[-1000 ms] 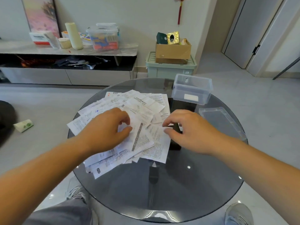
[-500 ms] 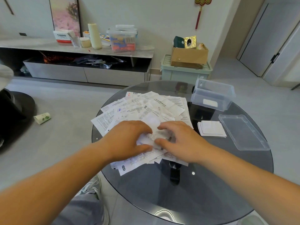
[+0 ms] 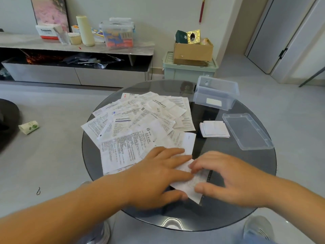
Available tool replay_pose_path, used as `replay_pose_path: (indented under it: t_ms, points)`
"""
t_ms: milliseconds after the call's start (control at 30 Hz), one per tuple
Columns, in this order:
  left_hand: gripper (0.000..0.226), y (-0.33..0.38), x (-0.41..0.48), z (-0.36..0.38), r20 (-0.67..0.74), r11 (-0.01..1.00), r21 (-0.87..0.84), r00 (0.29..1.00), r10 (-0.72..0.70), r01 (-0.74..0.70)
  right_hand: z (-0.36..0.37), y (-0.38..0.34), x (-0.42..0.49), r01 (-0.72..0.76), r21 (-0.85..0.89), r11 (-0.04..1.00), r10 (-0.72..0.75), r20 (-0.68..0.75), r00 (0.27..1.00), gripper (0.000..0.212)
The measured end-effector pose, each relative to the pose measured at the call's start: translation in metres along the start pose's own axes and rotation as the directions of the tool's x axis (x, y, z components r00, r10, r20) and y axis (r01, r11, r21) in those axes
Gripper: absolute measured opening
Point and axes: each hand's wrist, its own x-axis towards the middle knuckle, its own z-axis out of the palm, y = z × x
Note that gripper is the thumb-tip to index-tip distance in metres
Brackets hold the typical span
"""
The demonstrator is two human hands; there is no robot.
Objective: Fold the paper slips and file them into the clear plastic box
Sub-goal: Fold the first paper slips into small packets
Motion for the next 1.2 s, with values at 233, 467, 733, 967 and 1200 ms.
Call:
replay_pose_path:
  t_ms: [233, 467, 733, 967, 1200]
  points:
    - [0.056, 0.034, -0.011, 0.006, -0.097, 0.986, 0.129, 0.991, -0.092, 0.104, 0.026, 0.001, -0.054, 0.071, -0.256, 0.964, -0.087, -0.051, 0.995, 0.051]
    - [0.088, 0.044, -0.012, 0.024, -0.011, 0.993, 0.114, 0.999, -0.042, 0.043, 0.035, 0.004, -0.068, 0.06, -0.058, 0.997, -0.068, -0.132, 0.989, 0.053]
    - [0.079, 0.039, -0.014, 0.027, -0.027, 0.999, 0.042, 1.0, 0.001, 0.001, 0.045, 0.016, -0.065, 0.069, -0.023, 0.997, -0.071, -0.12, 0.99, 0.07]
    - [0.042, 0.038, -0.008, 0.017, -0.129, 0.958, -0.269, 0.982, -0.14, 0.101, 0.04, 0.017, -0.061, 0.055, 0.146, 0.988, -0.034, -0.148, 0.988, 0.078]
    - [0.037, 0.03, 0.014, 0.001, -0.079, 0.774, -0.534, 0.891, -0.447, 0.341, 0.024, 0.009, -0.042, -0.154, 0.513, 0.844, 0.279, -0.176, 0.944, 0.032]
